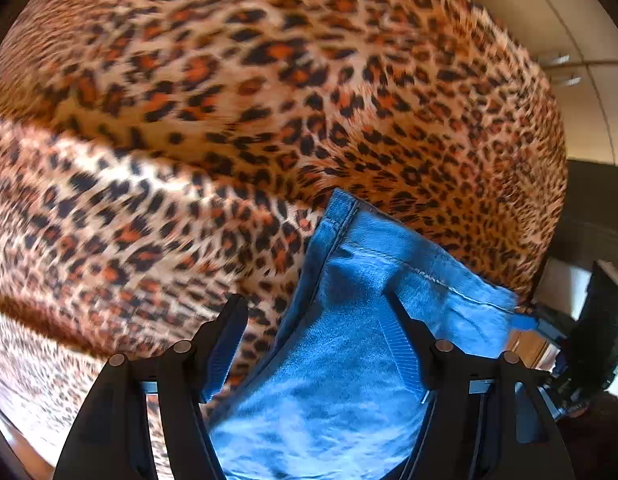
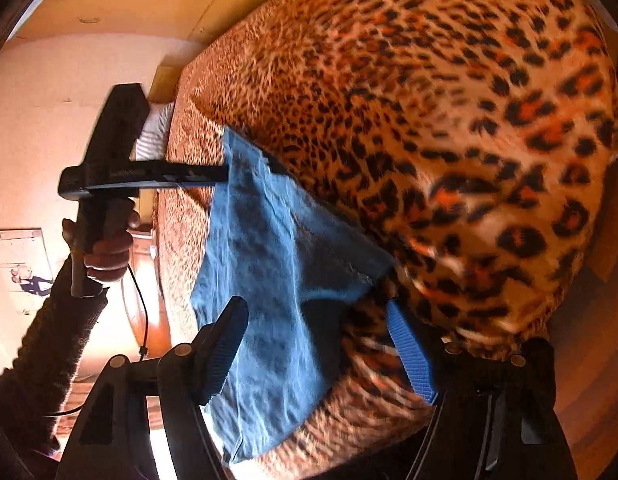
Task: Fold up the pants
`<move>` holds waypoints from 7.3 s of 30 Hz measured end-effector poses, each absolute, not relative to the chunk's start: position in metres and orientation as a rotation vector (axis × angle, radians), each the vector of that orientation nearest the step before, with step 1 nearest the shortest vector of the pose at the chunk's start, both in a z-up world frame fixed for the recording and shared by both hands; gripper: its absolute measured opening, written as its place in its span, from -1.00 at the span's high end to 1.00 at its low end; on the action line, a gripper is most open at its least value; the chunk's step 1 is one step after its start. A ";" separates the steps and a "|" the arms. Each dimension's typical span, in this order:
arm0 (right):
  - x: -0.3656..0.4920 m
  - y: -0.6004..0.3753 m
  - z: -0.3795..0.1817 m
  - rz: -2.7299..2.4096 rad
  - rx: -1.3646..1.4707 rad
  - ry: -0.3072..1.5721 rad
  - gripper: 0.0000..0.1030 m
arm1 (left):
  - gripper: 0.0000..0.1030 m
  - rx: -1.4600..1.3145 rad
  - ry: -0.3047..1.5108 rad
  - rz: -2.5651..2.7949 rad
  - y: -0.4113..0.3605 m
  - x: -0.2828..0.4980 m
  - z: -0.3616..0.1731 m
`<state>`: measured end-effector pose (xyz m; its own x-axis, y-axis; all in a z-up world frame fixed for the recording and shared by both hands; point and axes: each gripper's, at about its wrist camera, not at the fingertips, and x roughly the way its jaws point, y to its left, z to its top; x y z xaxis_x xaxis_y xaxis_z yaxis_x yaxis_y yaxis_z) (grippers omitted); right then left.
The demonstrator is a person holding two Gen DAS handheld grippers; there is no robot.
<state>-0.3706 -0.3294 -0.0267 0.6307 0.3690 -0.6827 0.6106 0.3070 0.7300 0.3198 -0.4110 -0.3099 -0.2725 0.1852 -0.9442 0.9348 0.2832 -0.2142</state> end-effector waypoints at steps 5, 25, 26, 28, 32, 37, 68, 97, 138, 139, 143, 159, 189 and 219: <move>-0.349 -0.331 -0.031 -0.169 1.287 0.867 -0.48 | -0.48 1.078 1.601 -1.131 -0.424 0.311 -0.312; -0.351 -0.341 -0.050 -0.045 1.440 0.741 0.54 | 0.75 0.840 1.482 -1.187 -0.389 0.297 -0.252; -0.349 -0.340 -0.043 -0.020 1.423 0.735 0.54 | 0.75 0.805 1.477 -1.192 -0.382 0.297 -0.242; -0.344 -0.337 -0.029 0.019 1.372 0.739 0.54 | 0.75 0.761 1.465 -1.200 -0.368 0.297 -0.226; -0.330 -0.323 0.000 0.092 1.256 0.767 0.52 | 0.74 0.691 1.437 -1.199 -0.332 0.296 -0.194; -0.303 -0.281 0.037 0.208 1.087 0.848 0.48 | 0.73 0.610 1.431 -1.155 -0.273 0.302 -0.172; -0.126 -0.214 0.004 0.732 0.554 1.413 -0.34 | -0.18 -0.378 1.605 -0.153 0.007 0.138 -0.229; -0.043 -0.041 -0.025 1.137 -0.552 1.400 0.75 | 0.55 -0.881 1.417 0.545 -0.001 -0.022 -0.241; -0.019 -0.064 -0.007 1.144 -0.215 1.357 -0.23 | 0.38 -1.196 1.266 0.380 0.057 -0.075 -0.201; -0.022 -0.052 -0.011 1.154 -0.267 1.345 -0.11 | 0.38 -1.222 1.264 0.374 0.059 -0.071 -0.203; -0.026 -0.039 -0.016 1.170 -0.329 1.346 0.37 | 0.14 -1.180 1.286 0.427 0.053 -0.063 -0.212; -0.029 -0.033 0.006 1.296 -0.247 1.378 0.74 | 0.98 -1.224 1.250 0.445 0.043 -0.062 -0.211; -0.046 -0.075 0.011 1.360 -0.204 1.401 0.18 | 0.41 -0.952 1.455 0.184 -0.046 -0.002 -0.217; -0.020 0.128 0.024 1.185 -0.189 1.500 -0.45 | -0.34 -1.476 1.080 0.499 0.240 -0.061 -0.201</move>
<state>-0.0205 0.1283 0.0235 -0.3299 0.4763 -0.8150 -0.6829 0.4757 0.5544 -0.0612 0.2396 -0.2006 0.4807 -0.3354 -0.8102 -0.8345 0.1089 -0.5402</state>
